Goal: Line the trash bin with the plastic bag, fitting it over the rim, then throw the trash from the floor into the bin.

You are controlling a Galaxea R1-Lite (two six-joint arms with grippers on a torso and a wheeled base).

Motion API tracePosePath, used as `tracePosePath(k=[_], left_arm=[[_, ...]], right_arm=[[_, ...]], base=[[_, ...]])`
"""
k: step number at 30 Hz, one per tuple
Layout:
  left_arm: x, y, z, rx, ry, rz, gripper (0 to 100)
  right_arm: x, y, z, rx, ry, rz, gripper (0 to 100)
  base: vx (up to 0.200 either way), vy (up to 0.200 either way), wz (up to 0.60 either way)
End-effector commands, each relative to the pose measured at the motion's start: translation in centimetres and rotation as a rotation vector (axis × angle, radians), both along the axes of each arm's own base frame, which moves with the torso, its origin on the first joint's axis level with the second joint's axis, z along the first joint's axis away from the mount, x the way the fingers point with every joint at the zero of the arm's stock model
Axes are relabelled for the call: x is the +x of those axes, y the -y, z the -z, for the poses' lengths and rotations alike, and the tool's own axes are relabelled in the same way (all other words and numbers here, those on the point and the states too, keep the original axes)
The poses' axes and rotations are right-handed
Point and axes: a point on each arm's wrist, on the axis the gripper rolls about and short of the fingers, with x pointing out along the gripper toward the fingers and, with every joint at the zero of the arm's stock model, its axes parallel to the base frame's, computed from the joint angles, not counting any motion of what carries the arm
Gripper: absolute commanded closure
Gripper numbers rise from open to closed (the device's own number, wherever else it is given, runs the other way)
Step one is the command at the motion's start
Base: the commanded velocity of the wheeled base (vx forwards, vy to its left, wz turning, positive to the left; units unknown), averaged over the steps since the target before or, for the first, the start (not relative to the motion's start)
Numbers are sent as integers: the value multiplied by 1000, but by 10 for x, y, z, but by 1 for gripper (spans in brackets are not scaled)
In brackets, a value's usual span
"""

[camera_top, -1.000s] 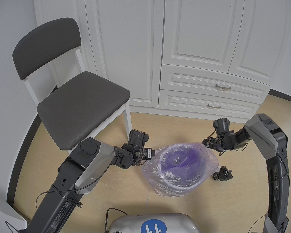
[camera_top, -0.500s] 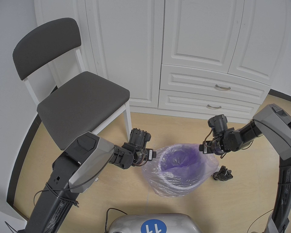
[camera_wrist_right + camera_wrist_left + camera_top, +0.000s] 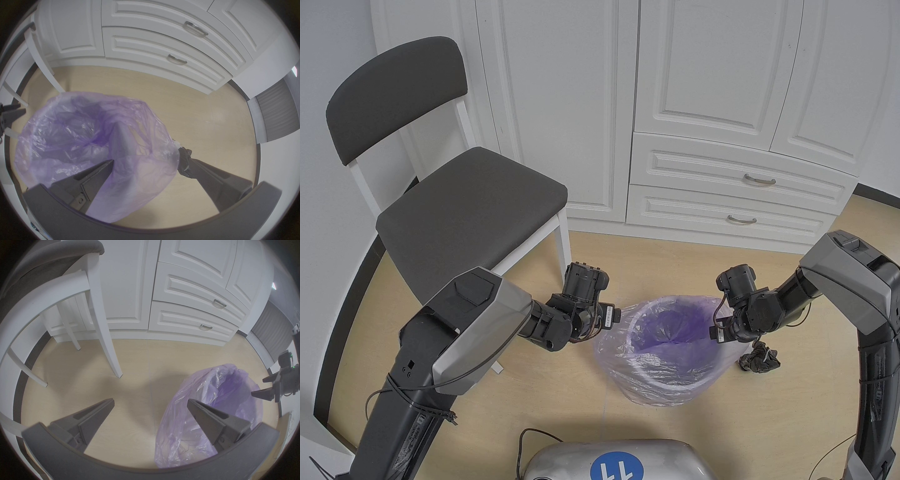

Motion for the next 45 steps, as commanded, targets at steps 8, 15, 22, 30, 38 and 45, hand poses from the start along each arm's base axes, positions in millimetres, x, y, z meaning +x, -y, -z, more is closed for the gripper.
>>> tracePosePath(k=[8,15,22,30,38,45], left_arm=[[-4,-5,11,52,-29,27,0],[-4,-6,30,84,-60,36,0],[-4,-9,41,109,-85,57,0],[-4,-12,41,112,-115,66,0],[-3,-12,41,110,-111,66,0],[1,-16,34,98,-94,53,0]], right_arm=[[-7,20,-6,-58,-20,27,0],[-11,26,8,-94,-79,2,0],[-14,26,12,-98,-96,2,0],[-23,28,21,-117,-144,-11,0],[-21,28,41,-118,-186,-22,0],[-14,26,42,-103,-164,-23,0]], base=[[0,0,0],[0,0,0],[0,0,0],[0,0,0],[0,0,0],[0,0,0]])
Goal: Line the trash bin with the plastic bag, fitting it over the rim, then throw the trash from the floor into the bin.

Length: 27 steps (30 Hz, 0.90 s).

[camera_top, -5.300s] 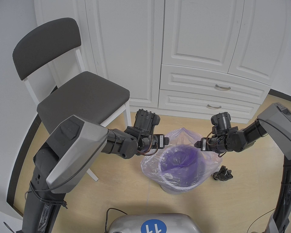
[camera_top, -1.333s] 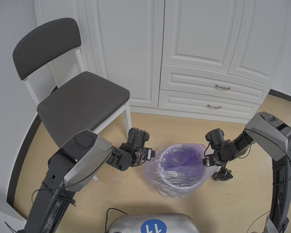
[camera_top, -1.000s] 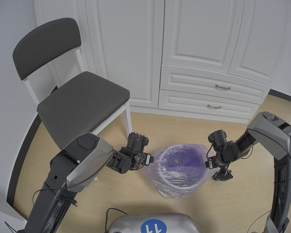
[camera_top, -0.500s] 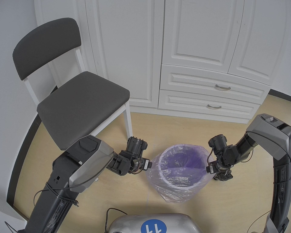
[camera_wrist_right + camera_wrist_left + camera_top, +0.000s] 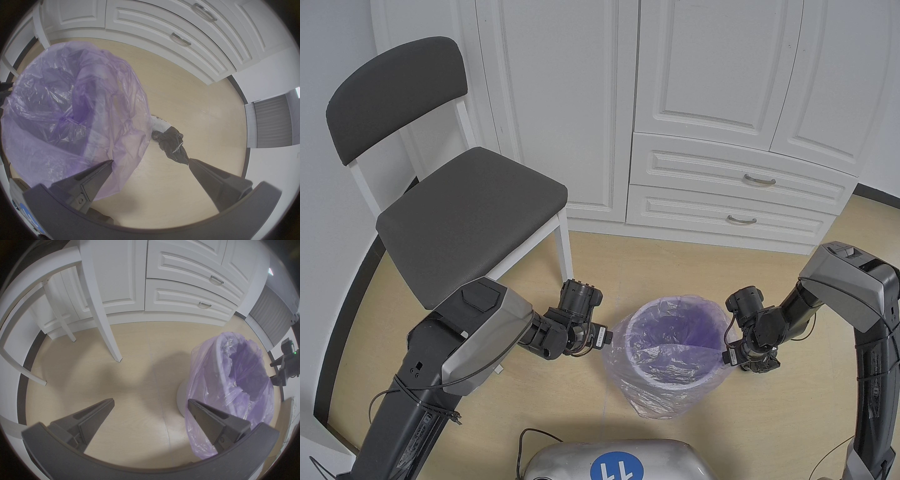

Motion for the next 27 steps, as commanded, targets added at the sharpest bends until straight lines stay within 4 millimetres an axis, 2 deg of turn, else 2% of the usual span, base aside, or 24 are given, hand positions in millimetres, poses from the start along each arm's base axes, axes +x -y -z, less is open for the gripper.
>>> tracePosePath(k=[1,8,13,15,18,27], left_arm=[[3,-4,-6,-9,13,-11,0],[9,-10,-23,-29,45,-30,0],[11,-13,-27,-36,53,-38,0],[11,-13,-27,-37,55,-38,0],[13,-13,-29,-42,61,-40,0],[13,-12,-30,-49,67,-43,0]], right_arm=[[6,-1,4,10,17,3,0],[31,3,7,34,137,32,0],[55,8,3,68,275,71,0],[59,8,2,83,306,82,0],[77,4,0,140,395,127,0],[91,-1,-13,229,480,163,0]], base=[[0,0,0],[0,0,0],[0,0,0],[0,0,0],[0,0,0],[0,0,0]])
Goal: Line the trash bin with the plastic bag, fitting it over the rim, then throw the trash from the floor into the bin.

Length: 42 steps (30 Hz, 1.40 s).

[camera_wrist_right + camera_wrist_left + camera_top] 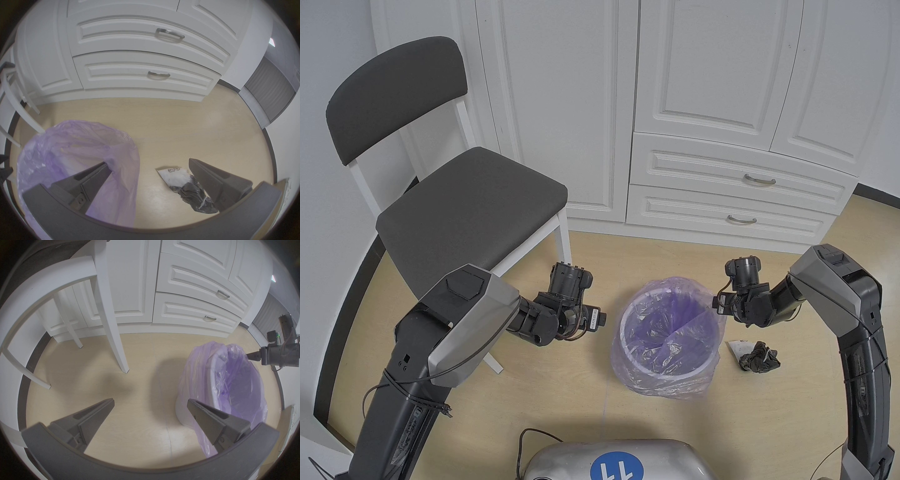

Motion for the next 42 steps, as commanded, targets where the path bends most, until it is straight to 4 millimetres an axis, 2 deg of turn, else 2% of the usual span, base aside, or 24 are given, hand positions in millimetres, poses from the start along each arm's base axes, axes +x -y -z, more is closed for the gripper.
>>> tracePosePath(k=[1,6,11,13,16,21,23,25,29,34,38,42], left_arm=[[0,1,-2,-4,5,0,0],[2,1,-4,-18,32,-3,0],[2,0,-4,-18,32,-5,0],[2,0,-3,-17,31,-5,0],[1,0,-3,-15,29,-4,0],[0,1,-4,-16,30,-3,0],[0,1,-4,-16,30,-3,0],[0,1,-4,-15,29,-3,0],[-1,2,-2,-12,23,0,0],[-1,2,-1,-11,22,0,0],[-1,2,-2,-12,23,0,0],[-1,2,-2,-10,24,0,0]], right_arm=[[6,-4,1,19,23,0,0],[29,-11,-5,124,139,49,0],[35,-10,-14,158,176,71,0],[25,-3,-12,107,88,69,0],[6,14,-25,37,-31,62,0],[-14,37,-37,-40,-111,47,0],[-20,40,-35,-62,-140,33,0],[-20,40,-30,-68,-151,29,0],[-24,31,-9,-53,-215,-23,0],[-32,19,-4,-16,-247,-89,0],[-48,4,1,-34,-297,-143,0],[-52,4,3,-59,-309,-159,0]], base=[[0,0,0],[0,0,0],[0,0,0],[0,0,0],[0,0,0],[0,0,0],[0,0,0],[0,0,0],[0,0,0],[0,0,0],[0,0,0],[0,0,0]])
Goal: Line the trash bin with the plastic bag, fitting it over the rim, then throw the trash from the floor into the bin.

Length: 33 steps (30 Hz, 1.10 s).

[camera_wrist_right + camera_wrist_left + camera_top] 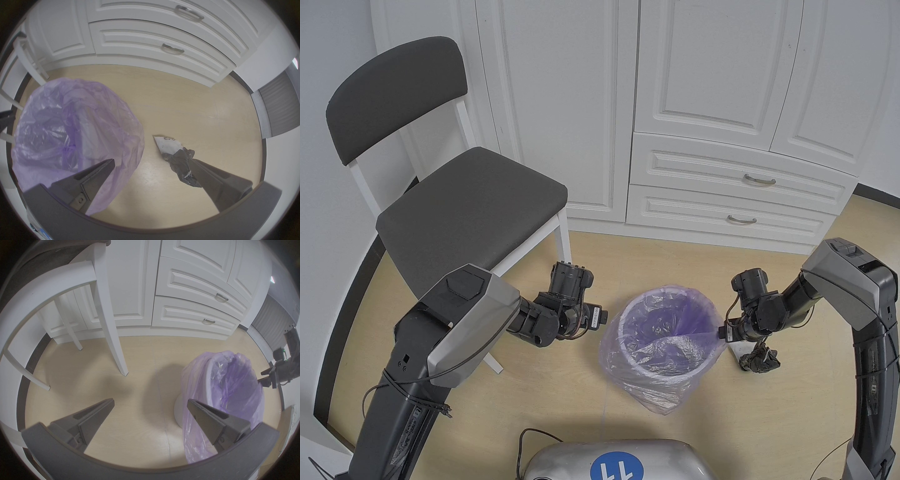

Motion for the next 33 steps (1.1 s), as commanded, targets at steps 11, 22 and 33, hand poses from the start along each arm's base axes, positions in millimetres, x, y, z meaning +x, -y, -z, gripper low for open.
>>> tracePosePath(k=[11,22,33], left_arm=[[0,0,0,2,0,-1,0],[-4,1,0,-13,32,-1,0],[-11,3,-43,-77,117,1,0]], right_arm=[[-14,7,-52,17,142,3,0],[-16,-44,-59,60,263,-97,0],[-18,-116,-55,-49,221,-301,0]], base=[[0,0,0],[0,0,0],[0,0,0]])
